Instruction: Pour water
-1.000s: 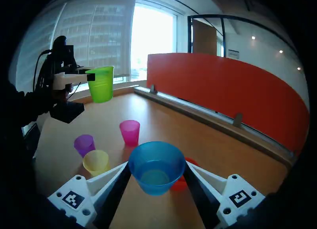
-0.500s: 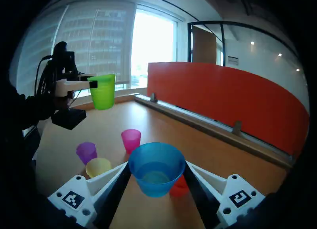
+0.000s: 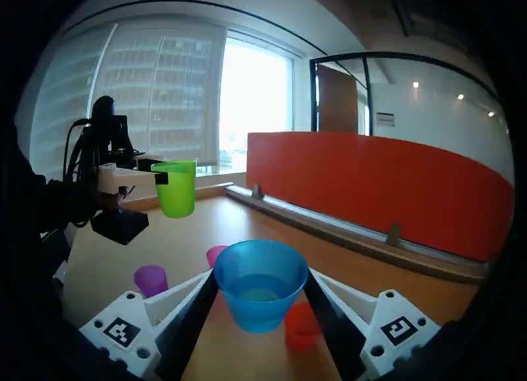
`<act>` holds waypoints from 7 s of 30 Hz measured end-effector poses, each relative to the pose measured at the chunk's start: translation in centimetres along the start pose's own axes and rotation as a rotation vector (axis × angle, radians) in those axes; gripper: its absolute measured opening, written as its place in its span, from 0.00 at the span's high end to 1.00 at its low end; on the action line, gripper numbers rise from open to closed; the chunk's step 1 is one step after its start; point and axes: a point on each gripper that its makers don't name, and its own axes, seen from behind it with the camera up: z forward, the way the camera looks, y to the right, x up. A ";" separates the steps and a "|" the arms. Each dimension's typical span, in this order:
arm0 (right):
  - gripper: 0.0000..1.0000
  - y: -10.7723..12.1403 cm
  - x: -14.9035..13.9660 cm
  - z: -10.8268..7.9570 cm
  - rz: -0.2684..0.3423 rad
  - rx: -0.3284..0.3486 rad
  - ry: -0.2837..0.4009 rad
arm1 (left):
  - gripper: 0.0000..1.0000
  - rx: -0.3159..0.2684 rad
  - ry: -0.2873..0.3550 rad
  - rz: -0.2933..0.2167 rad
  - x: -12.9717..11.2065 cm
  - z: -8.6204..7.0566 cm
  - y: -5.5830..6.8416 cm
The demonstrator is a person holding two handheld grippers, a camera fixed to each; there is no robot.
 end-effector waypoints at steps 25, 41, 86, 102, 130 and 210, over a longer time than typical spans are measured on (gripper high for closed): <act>0.09 0.2 4.7 -0.2 -0.003 -0.031 0.142 | 0.12 -0.002 0.001 0.004 0.2 -0.4 0.5; 0.09 -0.2 6.2 -0.5 -0.011 -0.035 0.162 | 0.12 -0.016 -0.006 0.006 0.2 -0.5 1.1; 0.09 -1.8 8.4 -0.8 -0.216 0.012 0.087 | 0.12 -0.038 -0.031 0.011 -0.8 -1.4 2.5; 0.09 -2.0 9.3 -0.7 -0.300 0.022 0.073 | 0.12 -0.050 -0.038 0.007 -1.6 -1.2 3.1; 0.09 -2.6 10.9 0.7 -0.422 0.041 0.064 | 0.12 -0.075 -0.046 0.007 -2.5 -1.2 4.4; 0.09 -5.1 14.4 3.6 -0.715 0.058 0.098 | 0.12 -0.120 -0.038 0.024 -2.8 -1.2 6.8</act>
